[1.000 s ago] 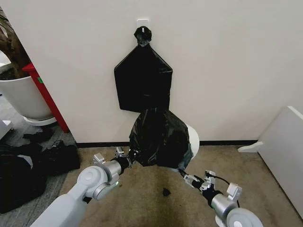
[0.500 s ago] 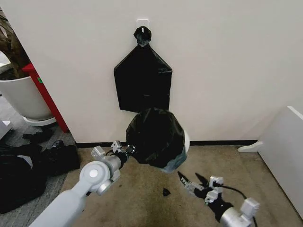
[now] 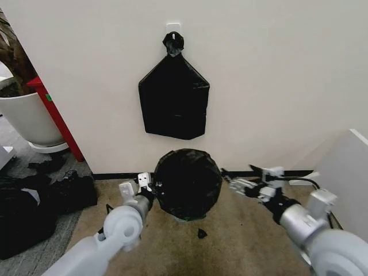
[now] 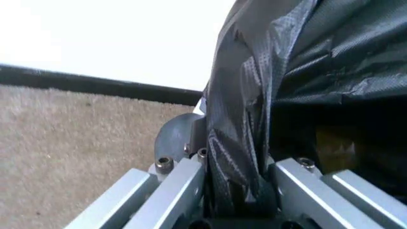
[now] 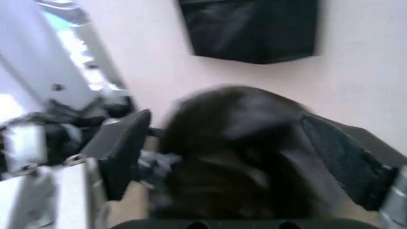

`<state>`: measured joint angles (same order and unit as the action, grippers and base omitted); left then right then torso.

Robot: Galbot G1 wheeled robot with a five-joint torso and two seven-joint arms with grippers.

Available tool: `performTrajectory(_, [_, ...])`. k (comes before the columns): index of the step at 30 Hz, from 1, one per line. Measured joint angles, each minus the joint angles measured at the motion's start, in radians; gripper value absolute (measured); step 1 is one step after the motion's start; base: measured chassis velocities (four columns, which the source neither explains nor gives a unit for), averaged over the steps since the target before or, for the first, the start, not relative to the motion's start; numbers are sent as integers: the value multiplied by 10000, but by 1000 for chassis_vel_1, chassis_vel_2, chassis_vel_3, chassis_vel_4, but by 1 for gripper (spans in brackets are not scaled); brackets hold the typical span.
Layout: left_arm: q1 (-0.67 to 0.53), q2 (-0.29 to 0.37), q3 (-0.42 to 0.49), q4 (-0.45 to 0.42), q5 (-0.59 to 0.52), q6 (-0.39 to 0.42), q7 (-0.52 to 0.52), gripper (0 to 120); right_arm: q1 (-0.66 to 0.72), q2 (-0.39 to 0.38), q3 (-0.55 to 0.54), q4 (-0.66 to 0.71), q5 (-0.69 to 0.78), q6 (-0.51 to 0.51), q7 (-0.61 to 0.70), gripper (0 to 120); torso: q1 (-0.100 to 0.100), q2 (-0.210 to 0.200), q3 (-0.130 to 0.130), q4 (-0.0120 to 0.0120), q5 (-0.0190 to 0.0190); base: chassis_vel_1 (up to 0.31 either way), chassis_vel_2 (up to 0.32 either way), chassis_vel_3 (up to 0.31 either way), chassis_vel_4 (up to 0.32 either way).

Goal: Place the garbage bag over the trash bin.

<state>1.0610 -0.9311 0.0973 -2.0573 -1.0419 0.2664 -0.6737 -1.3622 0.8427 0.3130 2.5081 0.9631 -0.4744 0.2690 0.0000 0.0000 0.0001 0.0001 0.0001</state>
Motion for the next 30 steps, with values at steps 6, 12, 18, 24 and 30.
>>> performTrajectory(6, [521,-190,363,-84,1225,-158,299,0,1895,1336,-3113,-585,1569,-83,3090,56,0,-1,0,1,0,0,0,0,0])
performTrajectory(12, [693,-233,406,-173,1610,-297,531,0,2780,2599,-4263,-1482,3498,526,6425,36,0,0,-1,0,-3,0,0,0,0])
performTrajectory(18, [786,-171,401,-187,2037,-449,959,0,3193,3331,-4512,-2679,2916,1185,7191,14,0,0,-1,-1,-3,0,0,0,0])
performTrajectory(24, [911,-158,372,-375,2147,-491,1165,0,3461,3549,-4617,-3666,2457,1202,7184,0,0,0,0,-1,-3,0,0,0,0])
performTrajectory(30, [1091,-128,301,-558,2454,-579,1451,0,3747,3773,-4767,-4701,2337,1350,7441,0,0,-1,0,-1,-2,0,0,0,0])
